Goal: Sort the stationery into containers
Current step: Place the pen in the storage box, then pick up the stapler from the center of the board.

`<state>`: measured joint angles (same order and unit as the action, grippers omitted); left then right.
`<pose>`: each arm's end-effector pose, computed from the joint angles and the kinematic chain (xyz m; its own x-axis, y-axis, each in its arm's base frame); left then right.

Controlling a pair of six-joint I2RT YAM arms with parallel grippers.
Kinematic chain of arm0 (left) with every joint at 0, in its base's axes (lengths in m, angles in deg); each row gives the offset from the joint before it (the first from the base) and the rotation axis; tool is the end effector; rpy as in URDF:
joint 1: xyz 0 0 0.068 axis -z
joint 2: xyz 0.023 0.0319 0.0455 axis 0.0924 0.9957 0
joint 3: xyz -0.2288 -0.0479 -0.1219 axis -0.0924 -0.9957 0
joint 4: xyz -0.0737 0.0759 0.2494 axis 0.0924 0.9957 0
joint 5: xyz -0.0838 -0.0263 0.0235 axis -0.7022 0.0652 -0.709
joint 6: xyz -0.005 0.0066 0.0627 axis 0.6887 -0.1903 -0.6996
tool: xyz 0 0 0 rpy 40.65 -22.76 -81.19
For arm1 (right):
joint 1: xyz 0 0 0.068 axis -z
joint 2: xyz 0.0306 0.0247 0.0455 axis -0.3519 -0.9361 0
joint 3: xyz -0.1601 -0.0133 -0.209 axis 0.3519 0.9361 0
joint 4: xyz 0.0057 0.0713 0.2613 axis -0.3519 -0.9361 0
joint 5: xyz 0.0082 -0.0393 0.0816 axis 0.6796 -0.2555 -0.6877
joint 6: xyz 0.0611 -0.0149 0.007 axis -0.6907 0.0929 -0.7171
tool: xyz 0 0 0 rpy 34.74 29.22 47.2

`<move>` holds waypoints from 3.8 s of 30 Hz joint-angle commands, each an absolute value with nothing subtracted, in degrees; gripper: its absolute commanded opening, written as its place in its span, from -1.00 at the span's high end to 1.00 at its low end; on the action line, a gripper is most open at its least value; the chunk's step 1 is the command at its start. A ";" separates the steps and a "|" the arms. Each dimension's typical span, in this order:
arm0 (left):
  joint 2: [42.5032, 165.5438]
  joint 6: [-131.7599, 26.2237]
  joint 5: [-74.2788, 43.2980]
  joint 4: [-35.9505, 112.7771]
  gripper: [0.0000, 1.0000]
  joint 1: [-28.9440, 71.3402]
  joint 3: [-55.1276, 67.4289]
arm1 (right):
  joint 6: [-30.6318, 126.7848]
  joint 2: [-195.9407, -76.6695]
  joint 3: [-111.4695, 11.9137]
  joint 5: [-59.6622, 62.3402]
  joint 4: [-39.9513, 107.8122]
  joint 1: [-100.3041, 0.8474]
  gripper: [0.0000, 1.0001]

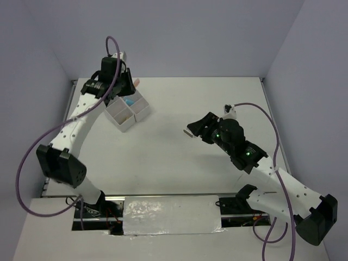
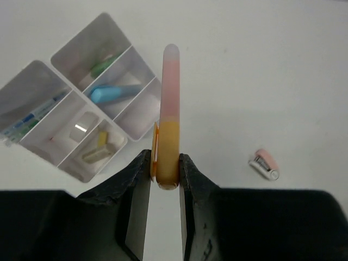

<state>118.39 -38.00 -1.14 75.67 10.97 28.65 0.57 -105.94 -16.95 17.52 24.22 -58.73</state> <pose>0.3600 -0.0998 0.3879 -0.5181 -0.3086 -0.7977 -0.0439 0.9410 -0.3355 0.1900 0.1398 0.2967 -0.5492 0.5901 -0.5917 -0.0917 0.6612 0.7446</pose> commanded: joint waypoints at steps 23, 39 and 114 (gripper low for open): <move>136.98 -46.33 -3.53 86.93 1.00 4.81 41.03 | 10.86 -104.00 -18.18 13.20 19.93 -56.20 -0.35; 142.78 -46.07 -8.46 87.62 0.71 3.84 44.81 | 10.24 -106.11 -18.09 12.06 21.34 -56.11 -0.35; 69.40 -30.62 -20.74 57.95 -0.97 6.21 -23.83 | 49.36 -156.96 -42.63 4.95 16.38 -50.75 0.77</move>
